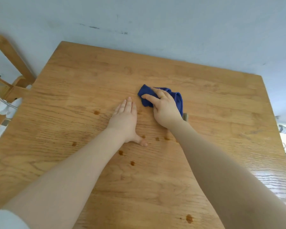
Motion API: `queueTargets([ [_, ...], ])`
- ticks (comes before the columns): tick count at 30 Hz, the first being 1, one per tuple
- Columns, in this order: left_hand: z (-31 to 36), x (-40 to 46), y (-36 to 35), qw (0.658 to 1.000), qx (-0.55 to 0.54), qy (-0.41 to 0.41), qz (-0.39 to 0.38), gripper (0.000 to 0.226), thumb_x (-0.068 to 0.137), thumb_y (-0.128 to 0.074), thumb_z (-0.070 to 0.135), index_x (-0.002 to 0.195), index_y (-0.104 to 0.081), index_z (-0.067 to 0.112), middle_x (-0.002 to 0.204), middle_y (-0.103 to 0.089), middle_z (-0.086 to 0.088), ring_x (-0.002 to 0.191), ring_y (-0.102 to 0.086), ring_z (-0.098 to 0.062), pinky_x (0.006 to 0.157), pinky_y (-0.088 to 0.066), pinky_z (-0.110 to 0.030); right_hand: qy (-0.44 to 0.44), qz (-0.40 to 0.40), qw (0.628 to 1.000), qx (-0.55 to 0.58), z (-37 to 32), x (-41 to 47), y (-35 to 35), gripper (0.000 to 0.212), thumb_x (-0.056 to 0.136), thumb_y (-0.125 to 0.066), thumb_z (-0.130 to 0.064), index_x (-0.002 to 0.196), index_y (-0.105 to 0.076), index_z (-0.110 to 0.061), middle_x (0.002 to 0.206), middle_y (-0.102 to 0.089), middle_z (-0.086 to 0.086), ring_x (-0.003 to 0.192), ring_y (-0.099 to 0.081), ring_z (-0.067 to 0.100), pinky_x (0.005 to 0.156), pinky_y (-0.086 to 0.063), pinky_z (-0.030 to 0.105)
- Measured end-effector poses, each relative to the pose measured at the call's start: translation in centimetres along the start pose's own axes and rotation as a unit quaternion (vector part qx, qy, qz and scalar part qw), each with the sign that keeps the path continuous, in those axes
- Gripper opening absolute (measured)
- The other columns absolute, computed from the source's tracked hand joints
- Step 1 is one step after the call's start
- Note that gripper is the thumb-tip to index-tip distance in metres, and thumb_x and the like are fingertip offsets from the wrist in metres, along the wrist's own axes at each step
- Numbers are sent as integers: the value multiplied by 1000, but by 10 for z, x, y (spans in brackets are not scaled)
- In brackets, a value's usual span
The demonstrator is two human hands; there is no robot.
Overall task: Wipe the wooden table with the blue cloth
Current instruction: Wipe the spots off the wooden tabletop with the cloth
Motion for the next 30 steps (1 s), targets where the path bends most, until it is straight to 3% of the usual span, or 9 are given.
queueTargets([
  [2,0,-1,0,1000,0,1,-2,147,49,-68,77,146,14,2,154,21,-16,144,14,-26,119,3,-37,45,-21,998,25,-10,-29,-3,50,82,-28,-16,119,-63,-20,134,-50,19,121,-45,43,101,-35,53],
  [5,2,0,0,1000,-5,2,-13,145,51,-69,74,145,15,2,153,24,-17,144,16,-27,119,4,-37,87,-80,992,48,-17,-60,-8,53,78,-28,-15,117,-64,-22,135,-51,15,124,-44,40,103,-31,48],
  [9,2,4,0,1000,-13,13,-21,147,51,-72,70,145,18,2,153,25,-16,143,17,-27,118,6,-35,152,-65,985,56,-12,-30,2,51,76,-30,-10,110,-67,-18,126,-57,16,115,-52,40,97,-40,51],
  [15,5,3,0,998,23,49,-44,148,50,-75,67,145,16,0,153,24,-17,143,17,-27,116,7,-35,23,-31,998,49,-8,15,-2,61,78,-16,-25,117,-64,-21,135,-50,17,124,-42,40,103,-33,50],
  [20,1,-6,8,994,77,70,-15,146,50,-61,82,145,15,0,154,22,-16,139,29,-26,108,23,-42,82,-56,992,81,-8,-25,-3,55,77,-23,-19,112,-67,-20,129,-55,15,119,-48,40,98,-38,52],
  [25,-5,-19,9,992,52,116,12,148,48,-59,84,144,18,1,153,26,-15,140,28,-25,107,23,-43,124,-46,990,42,-11,-25,1,54,79,-25,-16,113,-66,-21,128,-57,16,117,-49,44,97,-39,53],
  [30,-2,-15,10,993,60,93,46,152,47,-61,83,142,26,4,151,32,-12,140,28,-26,108,21,-45,18,-50,999,-5,-11,32,-4,49,90,-40,-8,134,-46,-30,149,-31,10,137,-23,31,113,-17,42],
])
Point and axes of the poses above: each hand's wrist, its own x-axis towards the middle knuckle, its own y-axis out of the back of the hand, z = x × y, the point moved 8 cm from there along x, towards the middle knuckle
